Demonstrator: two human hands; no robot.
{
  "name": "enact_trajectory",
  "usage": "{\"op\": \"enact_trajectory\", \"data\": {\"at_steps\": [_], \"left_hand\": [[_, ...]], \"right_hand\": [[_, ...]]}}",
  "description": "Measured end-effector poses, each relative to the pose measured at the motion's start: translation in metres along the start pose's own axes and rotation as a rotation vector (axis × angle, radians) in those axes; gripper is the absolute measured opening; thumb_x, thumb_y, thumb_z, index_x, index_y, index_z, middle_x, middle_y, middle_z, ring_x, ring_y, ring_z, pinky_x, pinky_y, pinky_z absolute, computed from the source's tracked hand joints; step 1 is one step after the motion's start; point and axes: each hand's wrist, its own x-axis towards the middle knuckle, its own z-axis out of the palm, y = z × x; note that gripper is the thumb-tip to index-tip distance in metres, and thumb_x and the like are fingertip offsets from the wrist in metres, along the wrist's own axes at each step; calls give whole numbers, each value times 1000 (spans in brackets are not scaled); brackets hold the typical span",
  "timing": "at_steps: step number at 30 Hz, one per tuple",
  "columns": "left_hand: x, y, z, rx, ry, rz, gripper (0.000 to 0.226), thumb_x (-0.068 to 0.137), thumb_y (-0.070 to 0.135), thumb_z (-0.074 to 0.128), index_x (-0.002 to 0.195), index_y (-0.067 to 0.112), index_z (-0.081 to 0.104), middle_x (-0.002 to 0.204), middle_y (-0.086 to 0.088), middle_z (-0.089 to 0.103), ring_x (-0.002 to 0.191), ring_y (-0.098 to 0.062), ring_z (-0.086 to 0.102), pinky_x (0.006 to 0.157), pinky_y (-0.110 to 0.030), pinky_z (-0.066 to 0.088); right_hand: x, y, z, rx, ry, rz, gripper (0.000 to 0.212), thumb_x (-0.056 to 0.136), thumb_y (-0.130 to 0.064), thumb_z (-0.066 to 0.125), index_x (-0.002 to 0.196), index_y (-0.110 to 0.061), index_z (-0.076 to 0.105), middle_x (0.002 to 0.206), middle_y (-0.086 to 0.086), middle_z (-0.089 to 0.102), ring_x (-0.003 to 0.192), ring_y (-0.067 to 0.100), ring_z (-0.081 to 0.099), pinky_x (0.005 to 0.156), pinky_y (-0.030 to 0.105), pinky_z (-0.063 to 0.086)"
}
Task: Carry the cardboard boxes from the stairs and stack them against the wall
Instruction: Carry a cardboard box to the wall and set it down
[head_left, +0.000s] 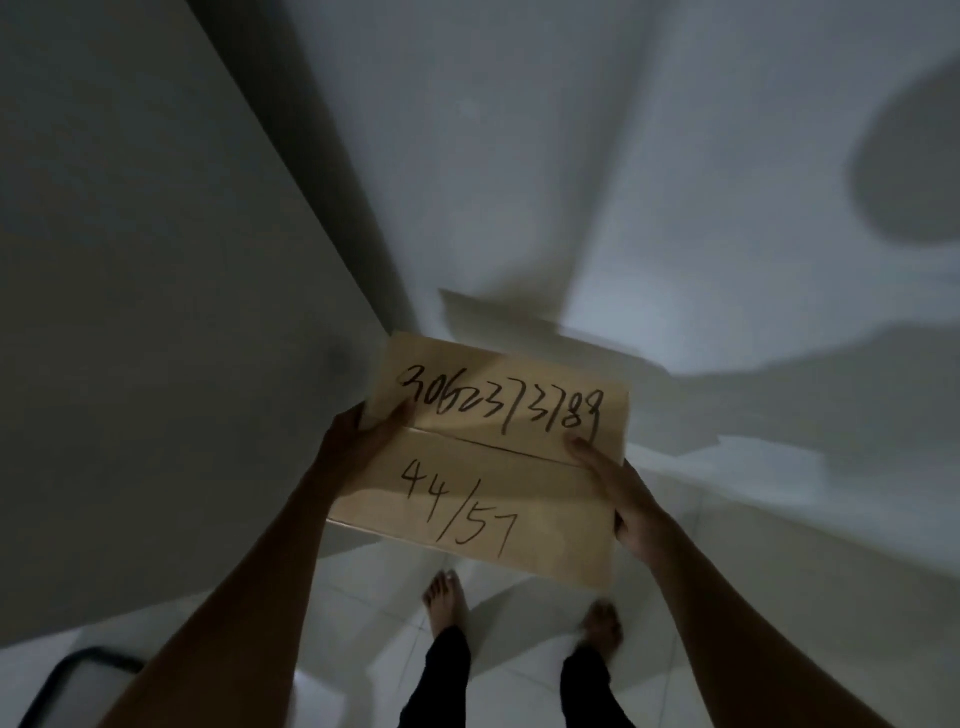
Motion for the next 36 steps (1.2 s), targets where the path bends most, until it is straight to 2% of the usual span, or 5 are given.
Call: {"op": "enact_trajectory", "data": {"at_steps": [9, 14, 22, 28, 36], "left_hand": [[140, -108, 70, 270, 132, 126, 59, 87, 70, 58, 128, 27, 55, 105, 1, 71, 86, -19, 70, 76, -45, 63], [202, -182, 122, 467, 279, 268, 68, 92, 66, 44, 141, 19, 45, 120, -8, 66, 84, -14, 61, 56, -19, 41], [281, -270, 163, 696, 215, 619, 75, 101, 52, 32, 163, 13, 16, 170, -15, 10, 153, -39, 21, 108, -59, 44], [342, -315, 178, 824, 200, 675, 76, 100, 53, 31, 162, 10, 19, 170, -16, 9, 157, -34, 12, 124, -46, 17], [400, -339, 190, 832, 108, 660, 76, 102, 49, 33, 159, 0, 20, 167, -25, 12, 155, -39, 15, 123, -55, 27]], "right_hand": [[143, 113, 1, 36, 51, 19, 95, 53, -67, 89, 136, -30, 61, 116, 7, 79, 107, 34, 75, 92, 60, 60], [225, 170, -10, 19, 63, 41, 93, 55, -63, 89, 137, -27, 62, 118, 7, 78, 109, 33, 74, 93, 59, 60], [334, 228, -17, -4, 98, 42, 80, 62, -56, 91, 132, -24, 68, 115, 2, 80, 109, 30, 75, 93, 51, 60], [392, 256, -3, -17, 119, 32, 68, 68, -49, 88, 129, -23, 69, 114, 4, 80, 105, 30, 75, 85, 47, 62], [439, 269, 9, 6, 175, 25, 55, 79, -38, 86, 129, -24, 68, 116, 4, 79, 106, 28, 74, 86, 47, 62]]}}
